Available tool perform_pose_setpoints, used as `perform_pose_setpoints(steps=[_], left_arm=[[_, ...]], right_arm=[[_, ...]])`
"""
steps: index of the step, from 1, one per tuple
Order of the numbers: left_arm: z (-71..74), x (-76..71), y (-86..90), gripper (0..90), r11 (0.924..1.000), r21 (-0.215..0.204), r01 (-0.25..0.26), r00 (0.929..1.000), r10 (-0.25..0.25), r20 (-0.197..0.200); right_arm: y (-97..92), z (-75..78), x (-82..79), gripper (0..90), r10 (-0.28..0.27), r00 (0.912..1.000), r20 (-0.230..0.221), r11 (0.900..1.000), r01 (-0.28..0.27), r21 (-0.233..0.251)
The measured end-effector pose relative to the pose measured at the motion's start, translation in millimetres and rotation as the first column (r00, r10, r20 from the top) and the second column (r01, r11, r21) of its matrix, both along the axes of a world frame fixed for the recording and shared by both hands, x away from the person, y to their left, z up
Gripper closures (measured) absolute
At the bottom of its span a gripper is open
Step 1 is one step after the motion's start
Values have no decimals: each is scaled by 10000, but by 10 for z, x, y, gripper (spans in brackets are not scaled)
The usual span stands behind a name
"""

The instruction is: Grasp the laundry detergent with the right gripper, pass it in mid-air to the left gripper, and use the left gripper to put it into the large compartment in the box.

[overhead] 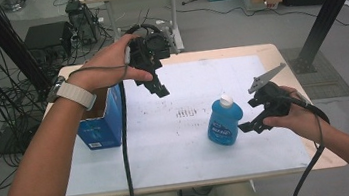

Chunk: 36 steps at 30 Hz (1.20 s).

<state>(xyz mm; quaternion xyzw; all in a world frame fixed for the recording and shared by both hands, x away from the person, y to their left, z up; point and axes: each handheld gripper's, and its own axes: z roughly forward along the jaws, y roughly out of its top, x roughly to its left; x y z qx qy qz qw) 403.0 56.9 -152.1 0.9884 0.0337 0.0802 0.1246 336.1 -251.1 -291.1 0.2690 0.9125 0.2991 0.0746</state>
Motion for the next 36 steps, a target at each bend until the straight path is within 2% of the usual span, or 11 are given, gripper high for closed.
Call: perform_pose_setpoints(steps=[3,10,12,15,18,19,20,23,34,36], left_arm=[[1,0,-3,109,10000,-17,8,10000,-8,10],[-2,1,-2,109,10000,9,-14,10000,14,1],[-3,1,0,109,10000,7,-24,10000,24,1],[-2,4,-1,109,10000,19,-17,10000,17,14],[-4,4,-4,110,10000,12,-17,10000,17,6],[-7,2,-6,109,10000,4,-43,10000,43,3],[-7,2,-6,109,10000,4,-43,10000,43,3],[-8,3,-11,110,10000,36,-22,10000,22,-5],[-17,5,-13,110,10000,44,-50,10000,50,-47],[-17,4,-11,109,10000,39,-66,10000,67,-47]], right_arm=[[-19,-27,-18,52,-112,9998,172,9996,107,272],[-34,-40,-36,52,-161,9991,387,9986,141,512],[-30,-62,-57,52,-443,9982,406,9958,409,820],[-62,-77,-45,52,-160,9983,556,9974,121,707],[-56,-95,-66,49,-400,9982,450,9951,357,920],[-82,-108,-53,48,-127,9981,606,9967,77,813],[-82,-108,-53,48,-127,9981,606,9967,77,813],[-66,-117,-79,43,-491,9976,486,9913,428,1246],[-90,-151,-82,39,-303,9971,699,9907,207,1343],[-87,-167,-83,40,-454,9968,663,9891,355,1431]])
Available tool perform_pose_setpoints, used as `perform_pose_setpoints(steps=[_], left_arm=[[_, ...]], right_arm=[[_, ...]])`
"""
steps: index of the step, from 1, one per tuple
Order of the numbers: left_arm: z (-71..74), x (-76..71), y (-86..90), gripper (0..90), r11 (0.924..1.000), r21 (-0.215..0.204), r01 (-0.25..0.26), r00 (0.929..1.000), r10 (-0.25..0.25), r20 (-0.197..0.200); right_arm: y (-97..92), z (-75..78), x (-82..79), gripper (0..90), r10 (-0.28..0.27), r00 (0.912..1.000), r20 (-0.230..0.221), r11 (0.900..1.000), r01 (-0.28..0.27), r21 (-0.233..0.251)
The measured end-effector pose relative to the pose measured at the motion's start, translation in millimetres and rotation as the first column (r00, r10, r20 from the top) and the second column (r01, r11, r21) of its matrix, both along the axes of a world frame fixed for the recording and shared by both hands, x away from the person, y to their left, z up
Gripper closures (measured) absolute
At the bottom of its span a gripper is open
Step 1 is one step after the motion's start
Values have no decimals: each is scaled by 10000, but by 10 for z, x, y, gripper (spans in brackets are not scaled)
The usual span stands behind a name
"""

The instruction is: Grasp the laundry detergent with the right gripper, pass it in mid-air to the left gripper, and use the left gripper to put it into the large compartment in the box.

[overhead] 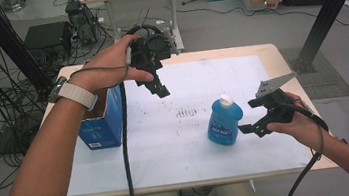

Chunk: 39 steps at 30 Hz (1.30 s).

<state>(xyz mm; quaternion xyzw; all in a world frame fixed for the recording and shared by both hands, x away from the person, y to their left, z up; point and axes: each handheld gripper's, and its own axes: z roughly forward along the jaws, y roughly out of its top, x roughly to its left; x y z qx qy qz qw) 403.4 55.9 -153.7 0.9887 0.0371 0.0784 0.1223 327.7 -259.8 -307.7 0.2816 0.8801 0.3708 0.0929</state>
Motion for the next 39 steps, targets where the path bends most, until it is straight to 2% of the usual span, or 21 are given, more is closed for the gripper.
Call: perform_pose_setpoints(steps=[8,18,39], left_arm=[[-6,-1,6,109,10000,-25,3,10000,-2,18],[-18,-9,11,109,10000,-59,-23,10000,23,-12],[-23,-11,18,109,10000,-14,-93,10000,93,-11]], right_arm=[[-14,-39,2,41,13,10000,48,9999,-14,126],[-25,-110,-14,42,-93,9999,-121,9999,94,144],[-72,-266,-33,40,-89,9999,101,9984,84,555]])
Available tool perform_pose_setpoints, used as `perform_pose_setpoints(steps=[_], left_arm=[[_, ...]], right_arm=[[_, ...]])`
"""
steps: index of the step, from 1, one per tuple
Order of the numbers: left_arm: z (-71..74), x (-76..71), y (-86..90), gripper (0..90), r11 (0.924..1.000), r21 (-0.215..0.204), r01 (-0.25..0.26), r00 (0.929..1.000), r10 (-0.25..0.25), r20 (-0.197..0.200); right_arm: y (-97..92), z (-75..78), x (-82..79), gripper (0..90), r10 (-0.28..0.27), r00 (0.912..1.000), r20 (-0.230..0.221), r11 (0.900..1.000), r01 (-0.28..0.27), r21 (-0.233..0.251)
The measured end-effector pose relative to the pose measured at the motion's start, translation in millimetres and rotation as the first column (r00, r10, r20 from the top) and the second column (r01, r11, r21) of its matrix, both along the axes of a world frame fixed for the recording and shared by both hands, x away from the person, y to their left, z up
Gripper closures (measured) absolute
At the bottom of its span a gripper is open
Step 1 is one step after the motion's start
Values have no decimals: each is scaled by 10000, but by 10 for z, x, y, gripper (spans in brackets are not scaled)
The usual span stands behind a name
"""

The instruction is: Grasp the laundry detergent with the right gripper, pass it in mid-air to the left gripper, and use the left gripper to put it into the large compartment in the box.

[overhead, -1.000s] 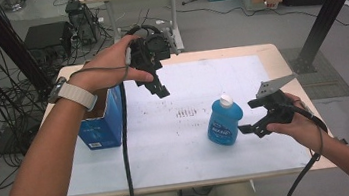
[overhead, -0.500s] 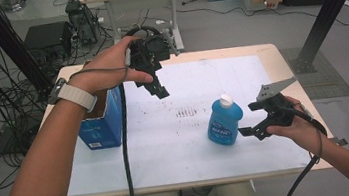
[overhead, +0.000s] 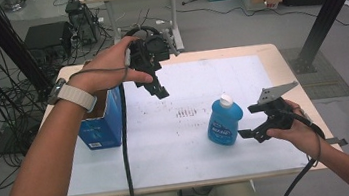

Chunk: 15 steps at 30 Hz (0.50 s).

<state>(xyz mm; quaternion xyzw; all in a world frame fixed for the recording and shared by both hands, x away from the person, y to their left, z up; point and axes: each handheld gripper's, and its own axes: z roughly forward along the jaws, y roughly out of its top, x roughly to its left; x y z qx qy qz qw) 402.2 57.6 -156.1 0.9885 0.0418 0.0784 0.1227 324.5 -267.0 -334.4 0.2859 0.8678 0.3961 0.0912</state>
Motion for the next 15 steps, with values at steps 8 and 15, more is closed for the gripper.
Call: perform_pose_setpoints(steps=[8,15], left_arm=[[-2,3,-1,110,10000,1,-27,10000,27,-14],[-12,6,2,109,10000,26,-29,10000,29,-51]], right_arm=[[-13,-21,-4,25,7,9998,210,9999,-10,134],[-13,-50,-16,23,-88,9996,287,9995,80,305]])
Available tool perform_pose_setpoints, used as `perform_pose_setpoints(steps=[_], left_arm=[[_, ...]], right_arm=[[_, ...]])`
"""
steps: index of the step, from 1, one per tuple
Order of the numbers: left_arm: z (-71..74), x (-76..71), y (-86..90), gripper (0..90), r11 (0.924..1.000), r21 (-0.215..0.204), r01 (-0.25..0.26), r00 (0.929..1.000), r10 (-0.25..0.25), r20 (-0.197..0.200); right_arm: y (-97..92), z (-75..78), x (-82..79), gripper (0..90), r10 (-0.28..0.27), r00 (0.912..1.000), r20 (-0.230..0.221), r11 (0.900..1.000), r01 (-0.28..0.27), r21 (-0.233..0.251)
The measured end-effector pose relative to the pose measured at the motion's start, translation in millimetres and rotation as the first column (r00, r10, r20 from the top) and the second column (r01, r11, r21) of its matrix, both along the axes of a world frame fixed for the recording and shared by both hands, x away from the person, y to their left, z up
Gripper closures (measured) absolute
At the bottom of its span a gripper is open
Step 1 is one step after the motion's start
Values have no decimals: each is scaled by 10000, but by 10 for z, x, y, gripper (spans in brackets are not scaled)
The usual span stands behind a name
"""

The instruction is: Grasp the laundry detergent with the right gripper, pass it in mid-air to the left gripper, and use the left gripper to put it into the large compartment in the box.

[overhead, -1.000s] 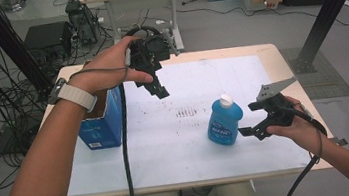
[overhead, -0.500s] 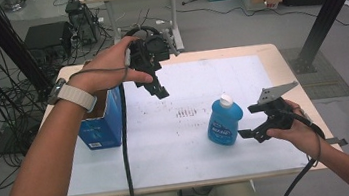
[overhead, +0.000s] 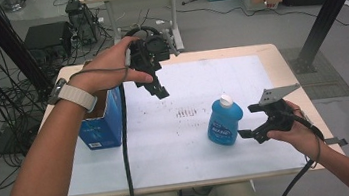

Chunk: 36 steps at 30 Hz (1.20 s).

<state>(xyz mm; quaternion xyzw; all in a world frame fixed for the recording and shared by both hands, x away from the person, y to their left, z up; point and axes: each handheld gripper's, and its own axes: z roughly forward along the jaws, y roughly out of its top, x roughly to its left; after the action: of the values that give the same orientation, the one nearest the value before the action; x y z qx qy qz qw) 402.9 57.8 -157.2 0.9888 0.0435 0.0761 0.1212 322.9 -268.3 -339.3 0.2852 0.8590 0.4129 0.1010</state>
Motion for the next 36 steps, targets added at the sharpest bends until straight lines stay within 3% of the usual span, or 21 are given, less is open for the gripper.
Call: perform_pose_setpoints(steps=[13,36], left_arm=[[-5,-1,5,110,10000,-52,4,10000,-3,24],[-11,5,-7,109,10000,-29,25,10000,-25,25]], right_arm=[[-8,-47,-24,34,6,9996,294,9995,-16,325],[-23,-79,-32,34,-5,9992,407,9985,-17,549]])
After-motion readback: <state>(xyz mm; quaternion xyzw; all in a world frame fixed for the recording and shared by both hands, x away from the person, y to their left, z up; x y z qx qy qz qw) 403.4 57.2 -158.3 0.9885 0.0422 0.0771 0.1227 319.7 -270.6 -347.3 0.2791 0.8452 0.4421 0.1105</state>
